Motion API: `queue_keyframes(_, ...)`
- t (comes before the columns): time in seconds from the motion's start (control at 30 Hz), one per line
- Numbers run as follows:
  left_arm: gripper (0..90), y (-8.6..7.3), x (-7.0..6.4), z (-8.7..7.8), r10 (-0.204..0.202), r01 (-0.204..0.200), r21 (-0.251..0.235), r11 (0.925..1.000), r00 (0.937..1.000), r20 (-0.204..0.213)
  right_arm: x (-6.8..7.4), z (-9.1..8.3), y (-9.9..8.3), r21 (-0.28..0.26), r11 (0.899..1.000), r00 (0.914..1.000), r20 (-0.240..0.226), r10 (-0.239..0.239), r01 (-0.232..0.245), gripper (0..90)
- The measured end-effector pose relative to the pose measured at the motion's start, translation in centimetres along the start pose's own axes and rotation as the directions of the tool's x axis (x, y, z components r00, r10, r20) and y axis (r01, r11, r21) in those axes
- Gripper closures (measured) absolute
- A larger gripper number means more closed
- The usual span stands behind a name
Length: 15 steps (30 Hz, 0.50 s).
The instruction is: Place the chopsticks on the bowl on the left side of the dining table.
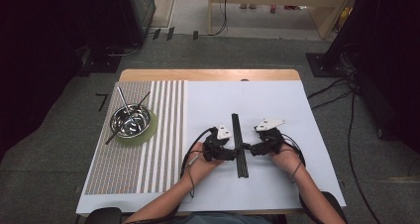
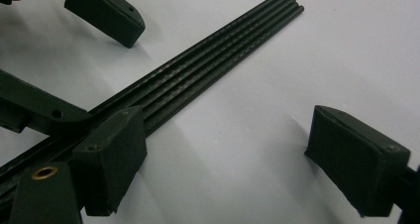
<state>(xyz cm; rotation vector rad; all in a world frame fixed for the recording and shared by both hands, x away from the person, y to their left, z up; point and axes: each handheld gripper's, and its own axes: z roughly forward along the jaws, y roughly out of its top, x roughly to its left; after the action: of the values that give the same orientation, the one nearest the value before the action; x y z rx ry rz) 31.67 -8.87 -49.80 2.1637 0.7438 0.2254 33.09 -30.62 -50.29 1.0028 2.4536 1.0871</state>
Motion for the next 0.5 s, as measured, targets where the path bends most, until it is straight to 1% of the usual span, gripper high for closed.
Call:
queue_keyframes(0.2, 36.0, -0.05, -0.11, -0.03, 0.018, -0.018, 0.003, 0.9998, 0.9998, -0.013, 0.00, 0.00, 0.00, 0.000, 1.000, 1.0000, 0.000, -0.001, 0.001, 15.1)
queue_keyframes(0.3, 38.0, -0.09, -0.04, -0.11, 0.005, -0.005, 0.000, 1.0000, 0.9999, -0.012, -0.01, 0.00, 0.00, 0.000, 1.000, 1.0000, 0.000, -0.002, 0.002, 15.1)
queue_keyframes(0.43, 41.6, -0.17, 0.05, -0.20, 0.003, -0.004, -0.002, 1.0000, 0.9999, -0.015, -0.01, 0.00, 0.00, 0.000, 1.000, 1.0000, 0.000, -0.001, 0.001, 15.1)
queue_keyframes(0.5, 45.9, -0.20, 0.09, -0.29, 0.011, -0.011, 0.000, 0.9999, 0.9996, -0.025, -0.01, 0.00, 0.00, 0.000, 1.000, 1.0000, 0.000, -0.002, 0.002, 15.1)
